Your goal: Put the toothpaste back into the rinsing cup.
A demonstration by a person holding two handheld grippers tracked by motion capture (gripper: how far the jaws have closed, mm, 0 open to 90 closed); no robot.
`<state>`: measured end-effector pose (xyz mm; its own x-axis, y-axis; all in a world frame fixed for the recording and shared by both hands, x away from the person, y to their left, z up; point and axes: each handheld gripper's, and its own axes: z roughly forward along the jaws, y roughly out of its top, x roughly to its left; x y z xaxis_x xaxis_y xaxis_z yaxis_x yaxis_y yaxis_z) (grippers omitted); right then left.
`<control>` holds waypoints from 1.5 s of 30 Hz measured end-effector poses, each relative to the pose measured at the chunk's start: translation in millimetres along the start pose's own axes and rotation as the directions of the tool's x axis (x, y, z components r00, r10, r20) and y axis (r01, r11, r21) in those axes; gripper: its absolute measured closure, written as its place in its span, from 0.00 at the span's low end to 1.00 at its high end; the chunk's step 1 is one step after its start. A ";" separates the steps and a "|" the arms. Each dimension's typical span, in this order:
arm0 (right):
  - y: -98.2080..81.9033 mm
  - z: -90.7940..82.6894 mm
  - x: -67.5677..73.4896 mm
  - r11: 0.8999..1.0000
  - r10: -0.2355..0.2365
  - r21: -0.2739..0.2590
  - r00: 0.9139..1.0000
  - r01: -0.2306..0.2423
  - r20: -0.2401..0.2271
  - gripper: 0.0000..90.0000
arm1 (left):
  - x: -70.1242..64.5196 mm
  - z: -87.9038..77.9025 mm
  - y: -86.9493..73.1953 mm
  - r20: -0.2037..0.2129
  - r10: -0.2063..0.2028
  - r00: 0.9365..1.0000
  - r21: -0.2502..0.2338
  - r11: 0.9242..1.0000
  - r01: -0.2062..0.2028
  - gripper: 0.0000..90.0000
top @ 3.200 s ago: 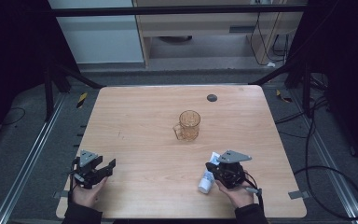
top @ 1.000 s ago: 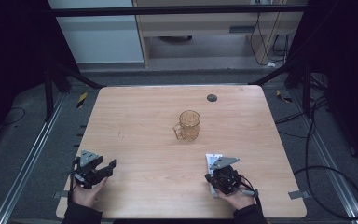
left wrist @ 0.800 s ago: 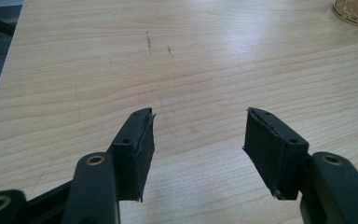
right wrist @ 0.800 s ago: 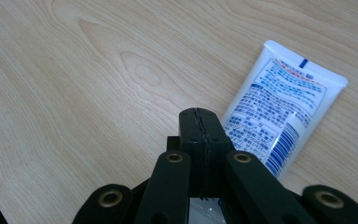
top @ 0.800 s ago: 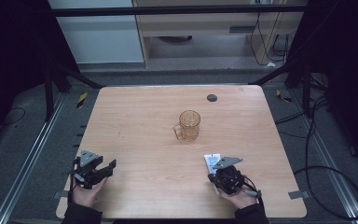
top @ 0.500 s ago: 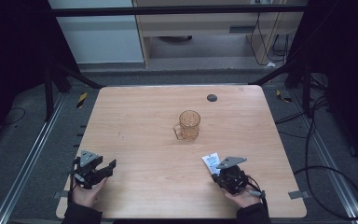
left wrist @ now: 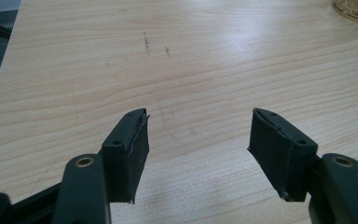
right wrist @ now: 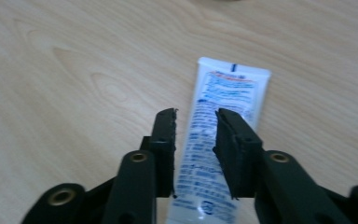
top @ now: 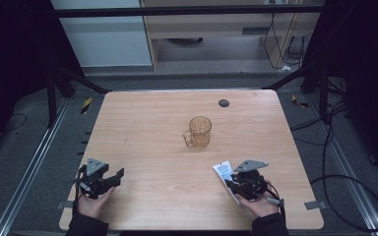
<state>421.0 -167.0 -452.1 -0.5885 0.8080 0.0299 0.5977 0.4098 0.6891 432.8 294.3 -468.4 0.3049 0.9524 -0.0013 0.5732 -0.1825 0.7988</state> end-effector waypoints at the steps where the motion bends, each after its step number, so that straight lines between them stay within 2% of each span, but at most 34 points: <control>1: 0.7 -1.4 -2.0 1.000 0.004 -0.004 1.000 -0.004 0.014 0.69 | 0.1 0.2 -0.1 0.001 0.003 1.000 0.003 1.000 -0.003 0.40; 7: 6.6 -8.0 -11.0 0.999 0.050 -0.009 0.997 -0.049 0.055 0.59 | -0.3 1.5 -0.6 0.002 0.008 1.000 0.007 1.000 -0.008 0.38; 8: 10.3 -8.9 -12.4 0.998 0.055 0.000 0.996 -0.056 0.077 0.55 | -0.2 2.2 -0.7 0.003 0.008 1.000 0.011 1.000 -0.008 0.38; 14: 20.2 -3.6 -11.2 0.997 0.058 0.047 0.994 -0.063 0.091 0.49 | 0.4 3.8 -1.2 0.006 0.016 1.000 0.020 1.000 -0.016 0.37; 25: 30.6 10.0 -6.2 0.988 0.072 0.131 0.993 -0.085 0.097 0.46 | 2.7 2.6 -1.6 -0.001 0.012 1.000 0.016 1.000 -0.012 0.36; 28: 35.8 17.9 -4.8 0.984 0.056 0.166 0.994 -0.072 0.099 0.46 | 2.8 2.8 -1.6 -0.001 0.014 1.000 0.017 1.000 -0.014 0.36; 34: 39.2 24.8 -4.2 0.979 0.055 0.189 0.994 -0.072 0.094 0.46 | 2.6 2.7 -1.6 -0.002 0.014 1.000 0.016 1.000 -0.014 0.36; 38: 39.3 30.0 -6.1 0.972 0.065 0.219 0.994 -0.084 0.092 0.46 | 3.5 2.2 -1.7 -0.003 0.011 1.000 0.012 1.000 -0.011 0.36; 45: 37.0 36.2 -8.2 0.965 0.072 0.245 0.993 -0.092 0.090 0.46 | 3.0 2.9 -1.8 -0.002 0.014 1.000 0.016 1.000 -0.014 0.36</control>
<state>467.7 -143.1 -453.0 -0.4922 0.8704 0.0141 0.7648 0.4247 0.4844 434.9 296.8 -471.6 0.3111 0.9503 0.0109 0.5814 -0.1994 0.7888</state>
